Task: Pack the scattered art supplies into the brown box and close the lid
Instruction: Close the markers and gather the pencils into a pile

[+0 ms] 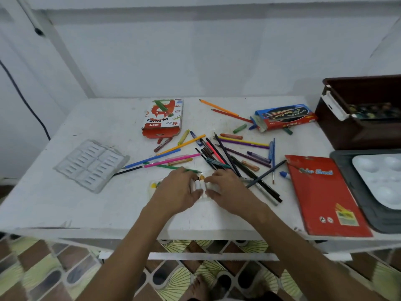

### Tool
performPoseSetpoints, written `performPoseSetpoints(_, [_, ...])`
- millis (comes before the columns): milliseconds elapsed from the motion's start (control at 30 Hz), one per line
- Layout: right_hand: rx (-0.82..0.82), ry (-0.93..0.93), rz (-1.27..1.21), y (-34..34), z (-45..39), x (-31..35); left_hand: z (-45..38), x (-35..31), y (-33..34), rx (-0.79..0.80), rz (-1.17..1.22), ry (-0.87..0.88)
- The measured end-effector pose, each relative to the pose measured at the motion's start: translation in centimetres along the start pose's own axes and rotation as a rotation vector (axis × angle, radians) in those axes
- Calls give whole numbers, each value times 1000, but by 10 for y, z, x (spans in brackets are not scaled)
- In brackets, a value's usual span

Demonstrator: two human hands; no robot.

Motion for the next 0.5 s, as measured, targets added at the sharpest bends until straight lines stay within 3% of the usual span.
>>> performPoseSetpoints(300, [-86, -32, -165, -17, 8, -9, -4, -4, -6, -7, 25, -129])
performPoseSetpoints(400, [-129, -18, -207, -41, 19, -27, -11, -19, -12, -49, 29, -115])
performPoseSetpoints(500, [-200, 109, -143, -67, 37, -67, -21, -49, -11, -51, 39, -41])
Point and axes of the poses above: each hand's wrist, its own z-axis away from the middle knuckle, its own y-axis out of the palm, x = y × z, the point moved 6 cm from there along -z, towards the middle knuckle, and after that the axes turned 1 degree about -x, right-handed, at the moved point
